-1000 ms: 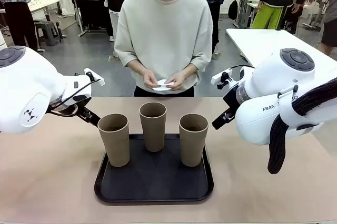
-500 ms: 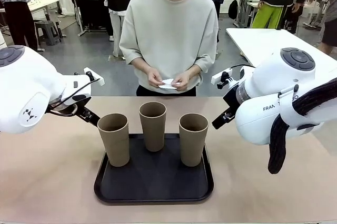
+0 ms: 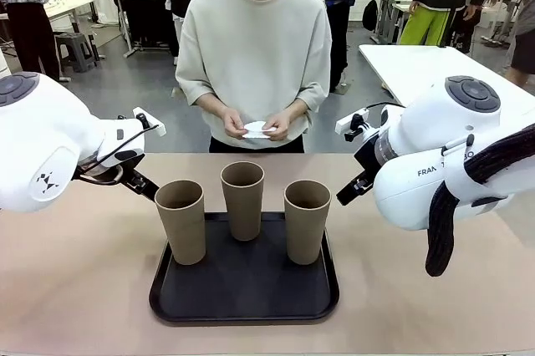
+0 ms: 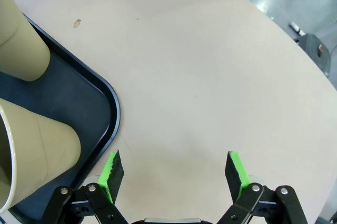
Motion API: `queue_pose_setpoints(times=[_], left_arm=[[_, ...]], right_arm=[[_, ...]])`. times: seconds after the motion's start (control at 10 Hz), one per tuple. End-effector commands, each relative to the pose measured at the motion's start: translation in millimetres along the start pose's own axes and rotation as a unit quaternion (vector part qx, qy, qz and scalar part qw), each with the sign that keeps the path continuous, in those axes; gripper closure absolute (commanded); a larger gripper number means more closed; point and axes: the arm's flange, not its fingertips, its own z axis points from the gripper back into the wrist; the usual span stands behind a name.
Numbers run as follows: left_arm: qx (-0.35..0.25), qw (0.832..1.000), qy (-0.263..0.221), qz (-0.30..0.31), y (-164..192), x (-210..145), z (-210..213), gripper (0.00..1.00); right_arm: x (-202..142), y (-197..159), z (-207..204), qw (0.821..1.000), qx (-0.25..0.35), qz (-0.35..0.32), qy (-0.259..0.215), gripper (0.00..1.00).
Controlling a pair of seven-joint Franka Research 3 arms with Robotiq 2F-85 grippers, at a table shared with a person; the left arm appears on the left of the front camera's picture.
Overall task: Place coasters on the table and set cups on them.
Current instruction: Pick up one Reusable plastic cup and place it on a coaster set by the human.
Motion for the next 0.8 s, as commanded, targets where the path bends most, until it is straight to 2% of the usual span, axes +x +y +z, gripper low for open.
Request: queue_pose_setpoints(times=[0.0,0.1,0.2,0.3,0.4,0.6,0.7], left_arm=[[0.002,1.0,0.003,-0.006,4.8,-1.3,20.0,0.0],[0.029,0.999,-0.001,-0.02,6.7,-1.9,57.1,0.0],[0.076,0.997,-0.011,-0.026,7.4,-5.3,101.9,0.0],[0.091,0.995,-0.016,-0.032,6.0,-10.6,134.8,0.0],[0.049,0.998,0.013,-0.036,-3.4,-23.3,155.4,0.0],[-0.072,0.994,0.066,-0.042,-26.2,-55.3,174.2,0.0],[-0.092,0.993,0.064,-0.037,-34.2,-69.2,173.3,0.0]], right_arm=[[1.7,-12.0,15.1,0.998,0.03,-0.049,0.015,0.0],[5.3,-9.6,48.9,0.999,0.003,-0.047,-0.004,0.0],[7.4,-1.8,90.4,0.999,-0.009,-0.044,0.0,0.0],[6.2,5.7,118.3,0.999,-0.009,-0.042,0.005,0.0],[-3.1,14.3,135.3,0.998,0.002,-0.042,0.039,0.0],[-38.2,42.1,148.6,0.988,0.008,-0.047,0.145,0.0],[-52.2,58.7,148.2,0.984,0.018,-0.036,0.174,0.0]])
